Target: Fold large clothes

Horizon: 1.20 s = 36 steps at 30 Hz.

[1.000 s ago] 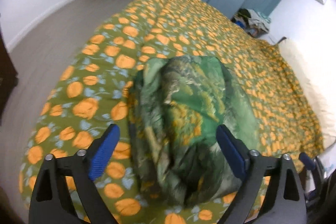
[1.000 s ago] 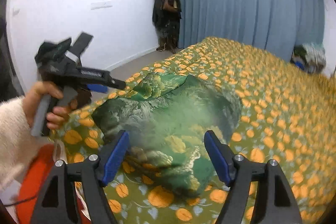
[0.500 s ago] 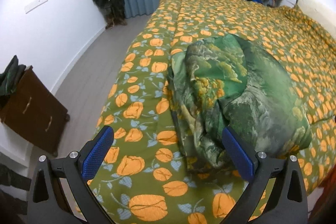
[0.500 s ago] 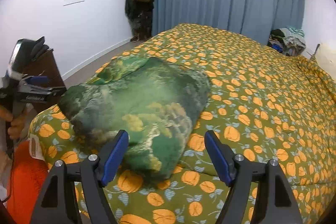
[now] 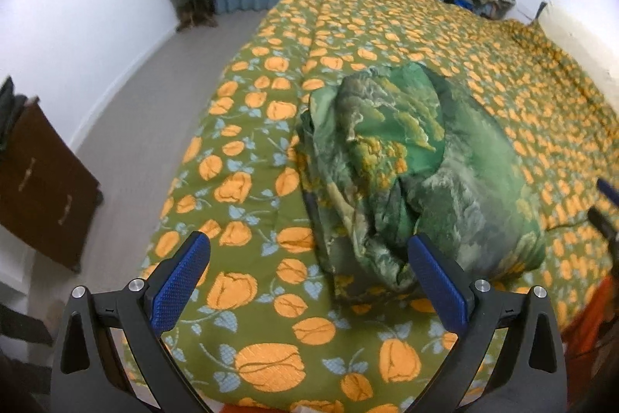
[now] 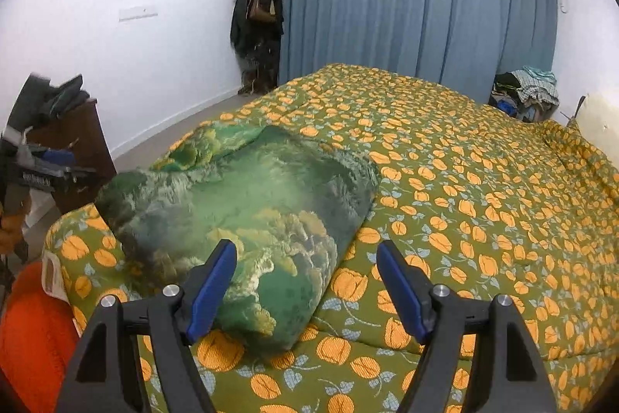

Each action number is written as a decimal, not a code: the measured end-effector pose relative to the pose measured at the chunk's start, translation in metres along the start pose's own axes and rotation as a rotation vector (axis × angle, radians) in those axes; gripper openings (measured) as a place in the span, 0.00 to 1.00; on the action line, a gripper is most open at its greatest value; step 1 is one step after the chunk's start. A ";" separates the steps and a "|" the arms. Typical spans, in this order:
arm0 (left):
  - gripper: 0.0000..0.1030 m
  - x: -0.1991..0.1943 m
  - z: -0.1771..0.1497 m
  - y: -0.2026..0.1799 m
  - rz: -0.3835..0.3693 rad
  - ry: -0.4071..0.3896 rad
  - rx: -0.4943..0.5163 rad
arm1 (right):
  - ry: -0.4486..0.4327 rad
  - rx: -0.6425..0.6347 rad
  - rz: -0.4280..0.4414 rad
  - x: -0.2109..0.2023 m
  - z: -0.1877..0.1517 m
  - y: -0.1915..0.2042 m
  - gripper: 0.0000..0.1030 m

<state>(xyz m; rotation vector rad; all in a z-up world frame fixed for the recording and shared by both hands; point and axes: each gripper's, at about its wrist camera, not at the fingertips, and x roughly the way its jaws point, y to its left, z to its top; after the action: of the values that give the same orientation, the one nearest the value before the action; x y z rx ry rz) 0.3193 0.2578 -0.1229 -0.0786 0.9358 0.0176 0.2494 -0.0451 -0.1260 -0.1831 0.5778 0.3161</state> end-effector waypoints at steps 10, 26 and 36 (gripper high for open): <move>0.98 0.065 0.067 0.038 -0.400 0.171 -0.208 | 0.052 0.082 0.127 0.000 -0.011 -0.022 0.79; 1.00 0.170 0.037 0.019 -0.503 0.343 -0.260 | 0.144 0.306 0.285 0.067 -0.009 -0.069 0.79; 1.00 0.187 0.023 0.026 -0.562 0.350 -0.245 | 0.355 0.616 0.647 0.190 -0.043 -0.102 0.83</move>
<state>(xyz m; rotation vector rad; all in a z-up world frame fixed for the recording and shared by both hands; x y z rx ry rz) 0.4475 0.2820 -0.2609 -0.5842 1.2304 -0.4133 0.4129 -0.1061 -0.2597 0.5679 1.0563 0.7197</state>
